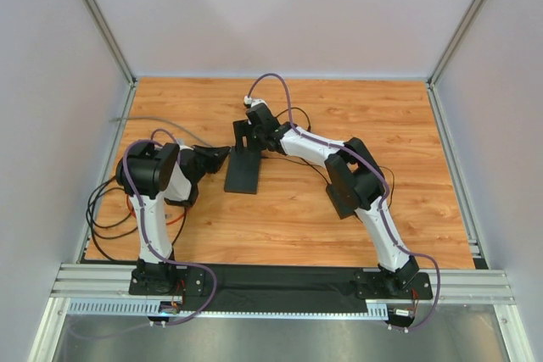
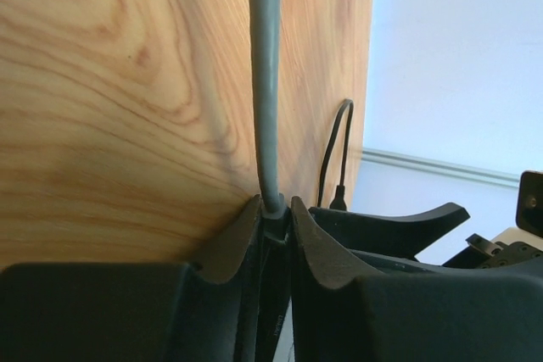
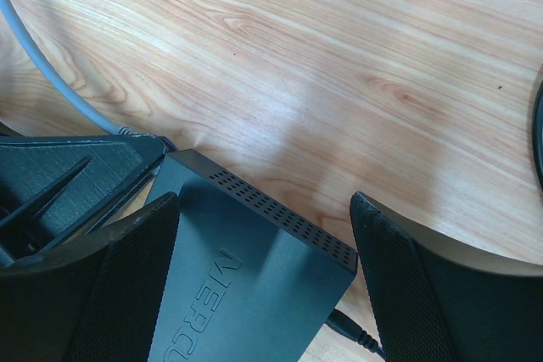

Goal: Pull the plug from the switch port

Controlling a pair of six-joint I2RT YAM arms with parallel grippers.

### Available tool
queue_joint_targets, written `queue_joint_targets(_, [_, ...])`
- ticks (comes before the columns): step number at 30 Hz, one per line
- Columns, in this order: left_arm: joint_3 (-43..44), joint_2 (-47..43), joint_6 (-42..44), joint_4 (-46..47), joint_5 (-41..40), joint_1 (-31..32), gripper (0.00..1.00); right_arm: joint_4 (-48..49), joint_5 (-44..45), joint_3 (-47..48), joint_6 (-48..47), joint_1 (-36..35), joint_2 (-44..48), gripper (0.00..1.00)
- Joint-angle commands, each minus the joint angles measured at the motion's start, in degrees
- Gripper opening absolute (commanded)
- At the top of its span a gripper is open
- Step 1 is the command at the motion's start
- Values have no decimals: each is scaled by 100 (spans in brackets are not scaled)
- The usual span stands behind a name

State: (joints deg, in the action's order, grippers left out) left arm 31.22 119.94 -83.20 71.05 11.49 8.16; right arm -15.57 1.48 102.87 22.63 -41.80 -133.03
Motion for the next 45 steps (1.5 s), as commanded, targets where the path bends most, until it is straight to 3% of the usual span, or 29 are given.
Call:
queue_joint_targets(1, [-187,249,164,-20,170,168,11,-666,282,31,-312,-38,-153,82])
queue_joint_targets(5, [-169,170,225,-187,143,168,0,-798,730,67,-697,-188,-39,82])
queue_joint_targets(14, [-213,240,190,40,100,168,0,-1150,1698,330,-1507,-627,32,92])
queue_joint_targets(32, [-274,302,181,208,275,98,0,-850,1057,84,-1868,-830,103,94])
queue_joint_targets(45, [-486,583,-276,831,486,-87,0,-1106,1056,497,-946,-724,-276,91])
